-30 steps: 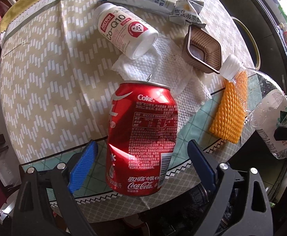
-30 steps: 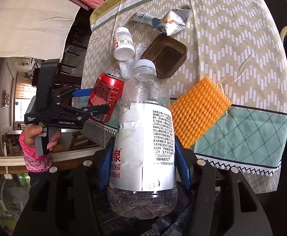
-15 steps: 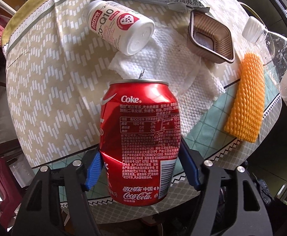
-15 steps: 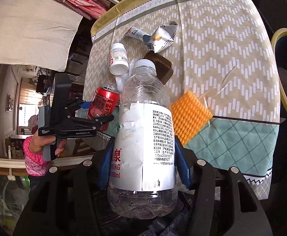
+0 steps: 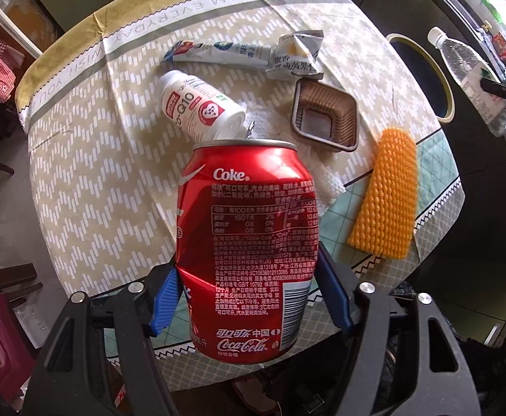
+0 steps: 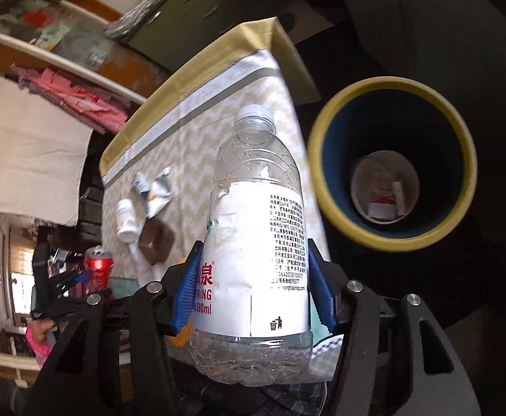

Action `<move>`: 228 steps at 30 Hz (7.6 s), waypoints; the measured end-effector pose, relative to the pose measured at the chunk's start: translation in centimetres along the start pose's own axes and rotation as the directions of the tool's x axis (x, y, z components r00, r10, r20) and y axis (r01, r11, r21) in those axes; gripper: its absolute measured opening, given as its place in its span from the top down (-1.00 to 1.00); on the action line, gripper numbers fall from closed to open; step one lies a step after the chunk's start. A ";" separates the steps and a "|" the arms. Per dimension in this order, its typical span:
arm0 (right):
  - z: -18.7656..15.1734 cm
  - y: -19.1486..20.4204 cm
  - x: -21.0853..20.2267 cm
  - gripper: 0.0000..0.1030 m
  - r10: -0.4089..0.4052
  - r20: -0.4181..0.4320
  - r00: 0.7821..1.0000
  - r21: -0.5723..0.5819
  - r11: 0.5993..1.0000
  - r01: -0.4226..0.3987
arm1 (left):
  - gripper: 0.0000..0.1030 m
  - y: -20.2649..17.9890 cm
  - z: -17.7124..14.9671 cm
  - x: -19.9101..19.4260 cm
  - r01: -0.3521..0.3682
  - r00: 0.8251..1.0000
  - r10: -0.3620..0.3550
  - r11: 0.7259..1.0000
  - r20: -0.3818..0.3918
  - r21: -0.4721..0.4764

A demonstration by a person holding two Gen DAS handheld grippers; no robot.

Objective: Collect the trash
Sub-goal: 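Carry bottle and can to the bin and release both into it, then grasp the white pill bottle with the right gripper while the left grasps the brown tray, then carry the pill bottle and brown tray over the bin and open both grippers, then grasp the orange mesh sleeve with the right gripper while the left grasps the white tissue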

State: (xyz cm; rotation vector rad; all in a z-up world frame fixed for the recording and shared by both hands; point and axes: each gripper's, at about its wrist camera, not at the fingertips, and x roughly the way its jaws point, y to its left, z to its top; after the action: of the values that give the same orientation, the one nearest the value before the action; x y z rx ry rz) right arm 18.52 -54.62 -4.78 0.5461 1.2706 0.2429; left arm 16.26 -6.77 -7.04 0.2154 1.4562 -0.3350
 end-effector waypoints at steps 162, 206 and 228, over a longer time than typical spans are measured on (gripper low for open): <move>8.6 -7.5 3.0 -0.05 -0.428 0.071 0.901 -0.076 0.898 0.432 | 0.91 -17.8 14.7 1.2 0.079 0.992 -0.103 0.958 0.072 0.276; 0.6 15.9 10.2 0.13 -0.264 -0.089 0.960 -0.546 0.819 0.175 | -0.13 1.1 3.7 1.7 0.021 1.000 -0.025 0.974 -0.013 -0.225; -2.5 15.2 9.9 0.04 -0.280 -0.116 0.953 -0.583 0.796 0.163 | -0.18 3.2 2.6 8.2 0.047 0.990 -0.091 0.934 -0.109 -0.354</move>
State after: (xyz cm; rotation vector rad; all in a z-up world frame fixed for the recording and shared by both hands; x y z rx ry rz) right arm 20.92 -36.46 -5.74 -0.1520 1.3608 0.4673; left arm 20.48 -5.43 -15.05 -0.1066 1.6215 -0.1139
